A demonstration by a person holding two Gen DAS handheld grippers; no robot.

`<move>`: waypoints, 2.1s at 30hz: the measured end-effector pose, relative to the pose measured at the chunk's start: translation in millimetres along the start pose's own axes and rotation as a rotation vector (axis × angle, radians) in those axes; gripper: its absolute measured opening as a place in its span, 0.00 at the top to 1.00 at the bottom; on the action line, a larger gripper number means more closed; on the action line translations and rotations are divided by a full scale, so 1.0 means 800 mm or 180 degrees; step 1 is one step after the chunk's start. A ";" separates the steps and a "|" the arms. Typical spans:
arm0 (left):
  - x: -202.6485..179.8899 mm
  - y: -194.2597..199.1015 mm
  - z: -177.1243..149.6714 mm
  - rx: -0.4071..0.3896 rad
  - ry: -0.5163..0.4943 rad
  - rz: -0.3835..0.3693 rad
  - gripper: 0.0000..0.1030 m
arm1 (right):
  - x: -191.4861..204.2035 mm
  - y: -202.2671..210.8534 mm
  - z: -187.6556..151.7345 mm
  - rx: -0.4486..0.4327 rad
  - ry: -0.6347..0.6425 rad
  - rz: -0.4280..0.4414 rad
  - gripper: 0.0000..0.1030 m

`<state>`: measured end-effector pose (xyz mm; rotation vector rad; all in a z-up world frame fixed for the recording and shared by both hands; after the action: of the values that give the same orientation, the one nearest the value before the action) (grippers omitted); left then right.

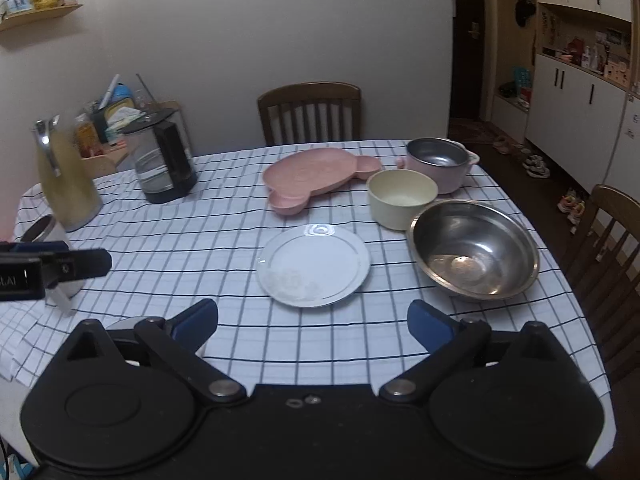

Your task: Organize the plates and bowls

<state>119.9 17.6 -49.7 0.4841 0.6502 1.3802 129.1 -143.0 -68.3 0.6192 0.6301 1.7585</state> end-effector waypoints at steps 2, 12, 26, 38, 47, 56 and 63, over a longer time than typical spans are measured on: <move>-0.005 -0.020 0.011 0.0053 0.0003 -0.0008 0.13 | -0.010 -0.007 0.004 -0.0008 -0.0051 -0.0066 0.00; -0.026 -0.119 0.048 0.0297 -0.0140 0.0131 0.13 | -0.052 -0.058 0.015 0.0106 -0.0265 -0.0239 0.00; -0.029 -0.238 0.068 0.0789 -0.0133 0.0101 0.13 | -0.069 -0.156 0.033 0.0446 -0.0203 -0.0173 0.00; -0.004 -0.318 0.063 0.1113 0.0104 0.0118 0.14 | -0.078 -0.233 0.037 0.0845 -0.0293 0.0032 0.12; 0.015 -0.341 0.052 0.1307 0.0219 0.0043 0.41 | -0.078 -0.258 0.044 0.0936 -0.0285 0.0147 0.25; 0.024 -0.346 0.049 0.1339 0.0286 -0.0048 0.56 | -0.082 -0.252 0.020 0.0941 -0.0606 0.0005 0.44; 0.029 -0.348 0.053 0.1347 0.0330 -0.0077 0.69 | -0.089 -0.253 0.017 0.0833 -0.0948 0.0105 0.56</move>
<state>354.6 3.9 -206.4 0.7401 1.0385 1.2512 294.8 -160.8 -204.1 1.0554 0.6476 1.5837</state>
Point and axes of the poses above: each gripper's, at about its wrist camera, not at the fingertips, and y roughly against the way its jaws point, x to its left, z to its top, the point moved 4 cm from there along -y, roughly the way its jaws point, and after that the axes turned 3 degrees about x, right-handed, at the moved point
